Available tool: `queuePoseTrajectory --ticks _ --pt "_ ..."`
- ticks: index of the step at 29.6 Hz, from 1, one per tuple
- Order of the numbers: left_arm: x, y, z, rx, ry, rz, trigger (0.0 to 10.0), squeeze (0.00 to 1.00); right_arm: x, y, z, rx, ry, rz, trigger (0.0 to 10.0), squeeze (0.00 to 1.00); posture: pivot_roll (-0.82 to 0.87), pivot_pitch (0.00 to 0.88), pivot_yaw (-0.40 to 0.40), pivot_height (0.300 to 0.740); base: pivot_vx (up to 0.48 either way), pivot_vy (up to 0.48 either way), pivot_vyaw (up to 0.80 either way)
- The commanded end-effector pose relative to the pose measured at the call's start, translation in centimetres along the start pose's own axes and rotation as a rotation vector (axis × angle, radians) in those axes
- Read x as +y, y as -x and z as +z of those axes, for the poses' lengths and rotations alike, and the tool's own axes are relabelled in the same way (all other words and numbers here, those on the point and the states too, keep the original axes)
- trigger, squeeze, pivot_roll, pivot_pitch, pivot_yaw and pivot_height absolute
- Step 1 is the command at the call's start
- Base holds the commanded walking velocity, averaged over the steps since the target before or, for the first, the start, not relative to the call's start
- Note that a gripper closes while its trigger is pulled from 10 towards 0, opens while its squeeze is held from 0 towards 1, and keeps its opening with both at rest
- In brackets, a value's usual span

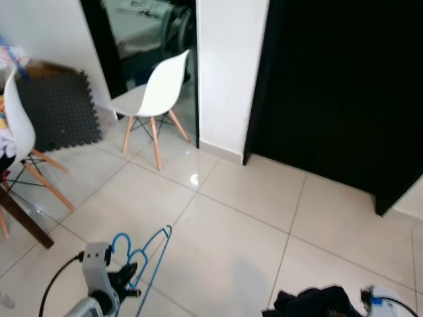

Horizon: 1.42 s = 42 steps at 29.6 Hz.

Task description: Hang hanger

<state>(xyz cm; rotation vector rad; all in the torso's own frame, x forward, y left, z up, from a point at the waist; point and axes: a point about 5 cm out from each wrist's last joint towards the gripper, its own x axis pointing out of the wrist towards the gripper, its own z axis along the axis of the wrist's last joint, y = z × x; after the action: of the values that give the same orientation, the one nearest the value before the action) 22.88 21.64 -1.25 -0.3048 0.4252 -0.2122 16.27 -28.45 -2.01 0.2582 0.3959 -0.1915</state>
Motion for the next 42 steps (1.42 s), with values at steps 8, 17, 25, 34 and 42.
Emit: queuePoseTrajectory --ticks 8,17,25,34,42 --pt "0.37 0.37 -0.72 0.029 0.014 0.016 10.0 0.0 0.05 0.26 0.3 0.003 -0.002 -0.005 10.0 0.0 0.0 0.123 -0.028 0.74 0.0 0.0 0.65" --pt "0.44 0.09 -0.59 0.033 0.016 0.018 10.0 0.0 0.43 0.28 0.59 0.004 -0.004 -0.004 10.0 0.0 0.0 0.11 -0.028 0.74 0.0 0.0 0.65" --pt "0.51 0.14 -0.65 0.034 0.016 0.019 10.0 0.0 0.56 0.44 0.53 0.006 -0.005 -0.001 10.0 0.0 0.0 0.108 -0.027 0.74 0.0 0.0 0.65" --pt "0.52 0.5 -0.88 0.037 0.015 0.012 10.0 0.0 0.41 0.87 0.34 0.015 -0.009 -0.001 10.0 0.0 0.0 0.12 -0.025 0.74 0.0 0.0 0.64" --pt "0.51 0.57 -0.9 0.035 0.015 0.01 10.0 0.0 0.26 0.9 0.3 0.018 -0.013 -0.005 10.0 0.0 0.0 0.123 -0.024 0.74 0.0 0.0 0.64"
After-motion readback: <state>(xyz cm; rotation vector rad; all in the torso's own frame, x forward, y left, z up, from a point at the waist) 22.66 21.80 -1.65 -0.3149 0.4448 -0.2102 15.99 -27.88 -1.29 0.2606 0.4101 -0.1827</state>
